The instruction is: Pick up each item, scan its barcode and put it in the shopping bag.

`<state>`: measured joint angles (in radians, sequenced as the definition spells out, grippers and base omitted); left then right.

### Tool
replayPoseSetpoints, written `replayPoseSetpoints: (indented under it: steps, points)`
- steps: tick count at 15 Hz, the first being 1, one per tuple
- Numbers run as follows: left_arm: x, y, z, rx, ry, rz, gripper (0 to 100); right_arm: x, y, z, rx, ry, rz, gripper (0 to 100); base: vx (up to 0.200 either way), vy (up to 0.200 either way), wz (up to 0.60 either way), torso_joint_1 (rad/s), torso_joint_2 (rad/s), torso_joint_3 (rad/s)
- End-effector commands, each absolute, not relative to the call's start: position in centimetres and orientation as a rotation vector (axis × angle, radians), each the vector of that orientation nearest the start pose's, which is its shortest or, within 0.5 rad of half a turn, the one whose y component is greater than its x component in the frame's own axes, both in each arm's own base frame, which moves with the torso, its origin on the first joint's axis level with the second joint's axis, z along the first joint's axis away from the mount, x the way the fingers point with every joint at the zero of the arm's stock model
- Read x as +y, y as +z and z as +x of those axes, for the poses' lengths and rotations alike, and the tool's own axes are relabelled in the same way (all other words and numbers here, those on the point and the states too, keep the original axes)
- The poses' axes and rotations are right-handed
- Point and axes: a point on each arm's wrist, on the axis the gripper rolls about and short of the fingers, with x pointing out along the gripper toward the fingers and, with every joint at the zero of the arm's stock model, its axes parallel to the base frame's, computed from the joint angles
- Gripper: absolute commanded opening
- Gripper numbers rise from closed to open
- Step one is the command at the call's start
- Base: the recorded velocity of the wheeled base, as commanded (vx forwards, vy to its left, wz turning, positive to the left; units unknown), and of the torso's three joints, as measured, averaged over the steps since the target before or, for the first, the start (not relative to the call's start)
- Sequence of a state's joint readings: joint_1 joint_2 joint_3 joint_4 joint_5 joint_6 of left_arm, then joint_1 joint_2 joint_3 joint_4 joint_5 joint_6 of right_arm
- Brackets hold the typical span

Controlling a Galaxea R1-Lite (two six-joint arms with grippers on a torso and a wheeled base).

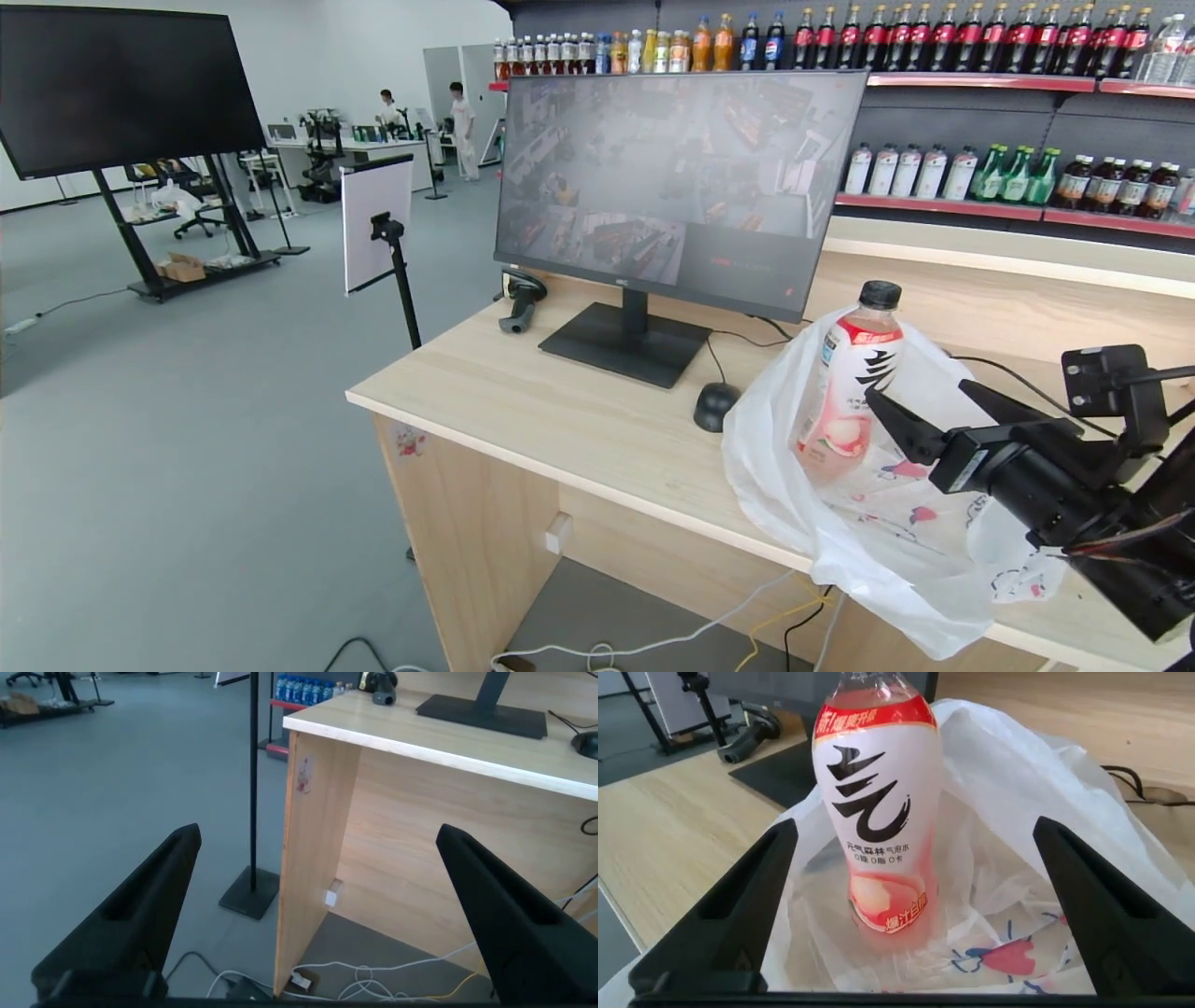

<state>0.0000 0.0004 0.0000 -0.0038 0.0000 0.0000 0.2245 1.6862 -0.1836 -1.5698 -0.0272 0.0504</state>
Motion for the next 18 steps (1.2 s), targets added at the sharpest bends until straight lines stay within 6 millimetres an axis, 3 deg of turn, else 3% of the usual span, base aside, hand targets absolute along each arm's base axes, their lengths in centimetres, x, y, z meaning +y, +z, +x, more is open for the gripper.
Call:
replayPoseSetpoints:
  steps: [1, 5, 7, 18]
  points:
    - [0.0, 7.6, -2.28, -0.005, 0.0, 0.0, 100, 4.76, 14.57, 21.04, -0.106, 0.2, 0.065, 100, -0.2, 0.0, 0.0, 0.002, 0.0, 0.002]
    - [0.0, 7.6, -2.28, -0.005, 0.0, 0.0, 100, 4.72, 14.47, 21.02, -0.102, 0.199, 0.064, 100, -0.2, 0.0, 0.0, -0.004, 0.01, 0.0]
    - [0.0, 7.6, -2.28, -0.005, 0.0, 0.0, 100, 4.72, 14.44, 21.0, -0.1, 0.199, 0.065, 100, 0.0, 0.0, 0.0, 0.0, 0.0, 0.0]
    - [0.0, 7.6, -2.28, -0.005, 0.0, 0.002, 100, 4.66, 14.28, 21.03, -0.093, 0.196, 0.064, 100, 0.0, 0.0, -0.6, 0.005, 0.0, 0.002]
